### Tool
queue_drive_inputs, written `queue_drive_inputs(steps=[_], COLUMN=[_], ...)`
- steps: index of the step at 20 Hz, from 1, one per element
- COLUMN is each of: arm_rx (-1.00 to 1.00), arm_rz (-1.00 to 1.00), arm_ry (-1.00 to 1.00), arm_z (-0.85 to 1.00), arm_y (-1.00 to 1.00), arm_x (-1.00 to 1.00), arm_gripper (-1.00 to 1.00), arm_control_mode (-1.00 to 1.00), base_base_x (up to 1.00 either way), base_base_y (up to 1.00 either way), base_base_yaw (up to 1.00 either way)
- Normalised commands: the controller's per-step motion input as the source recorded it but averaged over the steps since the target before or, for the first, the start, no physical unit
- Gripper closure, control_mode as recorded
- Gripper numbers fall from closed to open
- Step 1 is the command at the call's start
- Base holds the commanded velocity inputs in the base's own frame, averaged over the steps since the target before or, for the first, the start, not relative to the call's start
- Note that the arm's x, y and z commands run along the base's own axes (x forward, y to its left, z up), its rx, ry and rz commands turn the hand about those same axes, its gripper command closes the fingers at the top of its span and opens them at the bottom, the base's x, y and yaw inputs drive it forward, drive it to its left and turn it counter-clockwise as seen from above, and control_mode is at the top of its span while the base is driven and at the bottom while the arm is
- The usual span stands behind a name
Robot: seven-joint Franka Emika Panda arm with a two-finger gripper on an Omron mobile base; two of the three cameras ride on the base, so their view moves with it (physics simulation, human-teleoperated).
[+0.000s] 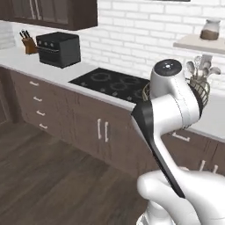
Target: Open the cabinet, pick up the bread from the cabinet and place it in the basket. Then move the basket to the dining counter.
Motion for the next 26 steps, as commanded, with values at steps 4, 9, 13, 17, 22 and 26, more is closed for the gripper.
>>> queue_drive_inputs(steps=[4, 9, 13, 17, 22, 26], arm_rx=[0.00, 0.00, 0.00, 0.00, 0.00, 0.00], arm_rz=[0.00, 0.00, 0.00, 0.00, 0.00, 0.00], arm_ry=[0.00, 0.00, 0.00, 0.00, 0.00, 0.00], arm_z=[0.00, 0.00, 0.00, 0.00, 0.00, 0.00], arm_y=[0.00, 0.00, 0.00, 0.00, 0.00, 0.00], arm_x=[0.00, 0.00, 0.00, 0.00, 0.00, 0.00], arm_gripper=[1.00, 1.00, 1.00, 1.00, 1.00, 1.00], arm_control_mode=[1.00, 1.00, 1.00, 1.00, 1.00, 1.00], base_base_x=[0.00, 0.00, 0.00, 0.00, 0.00, 0.00], base_base_y=[0.28, 0.19, 0.12, 0.01, 0.00, -0.08], base_base_yaw=[0.95, 0.98, 0.99, 0.99, 0.90, 0.83])
